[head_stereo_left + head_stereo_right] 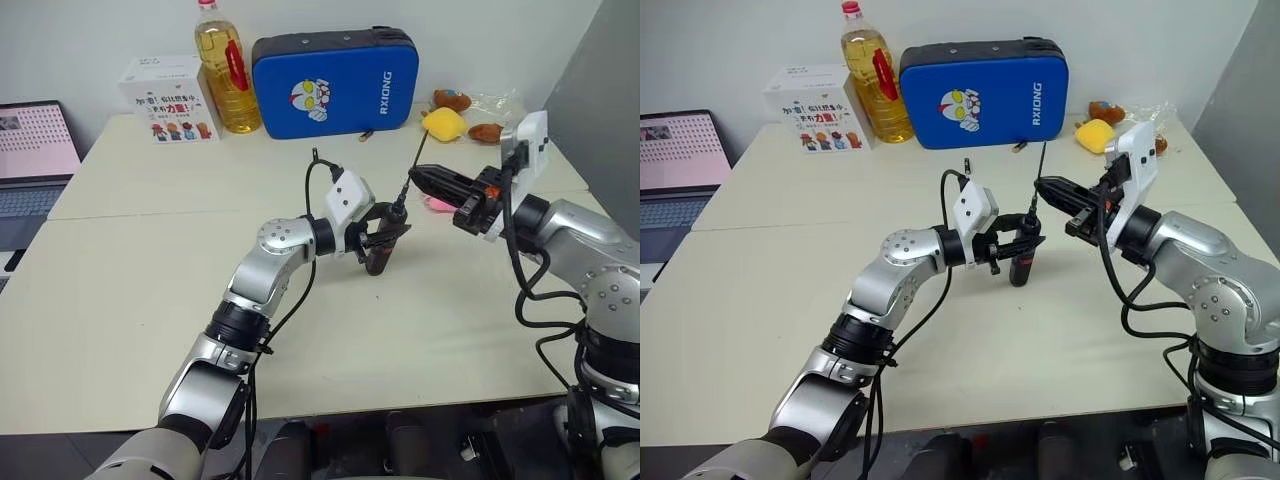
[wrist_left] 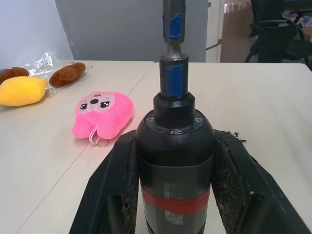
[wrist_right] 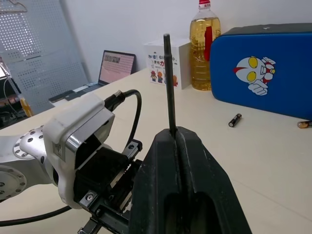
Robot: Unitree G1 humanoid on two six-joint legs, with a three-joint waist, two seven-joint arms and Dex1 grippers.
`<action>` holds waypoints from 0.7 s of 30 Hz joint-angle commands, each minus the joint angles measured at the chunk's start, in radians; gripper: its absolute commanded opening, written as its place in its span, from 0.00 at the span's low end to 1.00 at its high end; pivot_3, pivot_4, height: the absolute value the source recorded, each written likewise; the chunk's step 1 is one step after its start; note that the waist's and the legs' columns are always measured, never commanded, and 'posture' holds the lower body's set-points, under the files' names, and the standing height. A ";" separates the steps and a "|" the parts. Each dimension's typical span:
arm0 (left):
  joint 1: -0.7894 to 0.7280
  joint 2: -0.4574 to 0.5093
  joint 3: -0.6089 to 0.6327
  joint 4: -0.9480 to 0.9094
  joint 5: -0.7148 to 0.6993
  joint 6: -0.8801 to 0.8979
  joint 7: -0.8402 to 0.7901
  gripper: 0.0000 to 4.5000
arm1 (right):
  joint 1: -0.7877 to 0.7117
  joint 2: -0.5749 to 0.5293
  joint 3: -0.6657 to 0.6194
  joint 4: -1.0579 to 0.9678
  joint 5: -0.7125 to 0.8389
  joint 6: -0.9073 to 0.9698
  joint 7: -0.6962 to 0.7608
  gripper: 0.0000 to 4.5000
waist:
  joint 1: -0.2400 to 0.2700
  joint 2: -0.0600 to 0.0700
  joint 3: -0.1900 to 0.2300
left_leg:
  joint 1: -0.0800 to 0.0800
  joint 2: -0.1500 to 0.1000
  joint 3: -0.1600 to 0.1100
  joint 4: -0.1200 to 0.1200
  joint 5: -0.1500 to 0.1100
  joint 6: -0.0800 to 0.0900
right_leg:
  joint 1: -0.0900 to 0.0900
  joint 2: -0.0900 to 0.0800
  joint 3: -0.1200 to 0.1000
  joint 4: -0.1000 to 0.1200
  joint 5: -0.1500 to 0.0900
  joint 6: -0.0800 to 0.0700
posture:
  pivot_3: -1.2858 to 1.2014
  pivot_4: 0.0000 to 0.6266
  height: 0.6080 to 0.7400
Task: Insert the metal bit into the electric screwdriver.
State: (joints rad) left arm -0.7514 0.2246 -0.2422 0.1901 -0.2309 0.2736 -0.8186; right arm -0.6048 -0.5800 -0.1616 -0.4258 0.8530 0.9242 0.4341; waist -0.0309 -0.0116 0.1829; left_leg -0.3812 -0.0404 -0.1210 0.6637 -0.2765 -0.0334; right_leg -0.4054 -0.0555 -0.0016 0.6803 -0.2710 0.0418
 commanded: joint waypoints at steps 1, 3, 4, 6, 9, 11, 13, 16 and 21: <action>-0.001 0.011 0.013 0.000 0.045 -0.012 0.041 0.37 | 0.025 0.011 0.035 -0.012 -0.009 0.021 -0.011 0.00 | 0.000 0.000 0.000 | 0.000 0.000 0.000 0.000 0.000 0.000 | 0.000 0.000 0.000 0.000 0.000 0.000 | 0.52 0.24 1.00; 0.001 0.011 0.012 -0.001 0.046 -0.012 0.040 0.37 | 0.028 0.014 0.031 -0.006 -0.010 0.028 -0.016 0.00 | 0.000 0.000 0.000 | 0.000 0.000 0.000 0.000 0.000 0.000 | 0.000 0.000 0.000 0.000 0.000 0.000 | 0.52 0.24 1.00; 0.001 0.012 0.012 -0.001 0.046 -0.013 0.039 0.37 | 0.029 0.012 0.030 -0.003 -0.011 0.029 -0.015 0.00 | 0.000 0.000 0.000 | 0.000 0.000 0.000 0.000 0.000 0.000 | 0.000 0.000 0.000 0.000 0.000 0.000 | 0.52 0.24 1.00; 0.001 0.013 0.013 -0.001 0.046 -0.013 0.037 0.37 | 0.031 0.009 0.029 0.001 -0.010 0.032 -0.016 0.00 | 0.000 0.000 0.000 | 0.000 0.000 0.000 0.000 0.000 0.000 | 0.000 0.000 0.000 0.000 0.000 0.000 | 0.52 0.24 1.00; -0.001 0.015 0.013 0.002 0.047 -0.015 0.035 0.37 | 0.034 0.009 0.031 0.002 -0.010 0.037 -0.018 0.00 | 0.000 0.000 0.000 | 0.000 0.000 0.000 0.000 0.000 0.000 | 0.000 0.000 0.000 0.000 0.000 0.000 | 0.52 0.24 1.00; -0.002 0.015 0.013 0.003 0.047 -0.015 0.035 0.37 | 0.037 0.009 0.038 0.002 -0.014 0.040 -0.019 0.00 | 0.000 0.000 0.000 | 0.000 0.000 0.000 0.000 0.000 0.000 | 0.000 0.000 0.000 0.000 0.000 0.000 | 0.52 0.24 1.00; -0.004 0.015 0.012 0.005 0.047 -0.017 0.035 0.37 | 0.041 0.009 0.045 0.001 -0.022 0.041 -0.021 0.00 | 0.000 0.000 0.000 | 0.000 0.000 0.000 0.000 0.000 0.000 | 0.000 0.000 0.000 0.000 0.000 0.000 | 0.52 0.24 1.00; -0.005 0.016 0.013 0.005 0.048 -0.017 0.035 0.37 | 0.040 0.010 0.040 0.000 -0.021 0.040 -0.021 0.00 | 0.000 0.000 0.000 | 0.000 0.000 0.000 0.000 0.000 0.000 | 0.000 0.000 0.000 0.000 0.000 0.000 | 0.52 0.24 1.00; -0.009 0.020 0.015 0.013 0.050 -0.019 0.033 0.37 | 0.015 0.009 -0.001 0.018 0.024 0.039 0.008 0.12 | 0.000 0.000 0.000 | 0.000 0.000 0.000 0.000 0.000 0.000 | 0.000 0.000 0.000 0.000 0.000 0.000 | 0.52 0.24 1.00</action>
State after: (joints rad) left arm -0.7512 0.2238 -0.2446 0.1900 -0.2270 0.2695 -0.8182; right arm -0.5762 -0.5691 -0.1442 -0.4101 0.8471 0.9523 0.4208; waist -0.0310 -0.0117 0.1829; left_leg -0.3808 -0.0405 -0.1208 0.6636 -0.2765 -0.0334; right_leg -0.4050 -0.0554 -0.0015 0.6803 -0.2710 0.0418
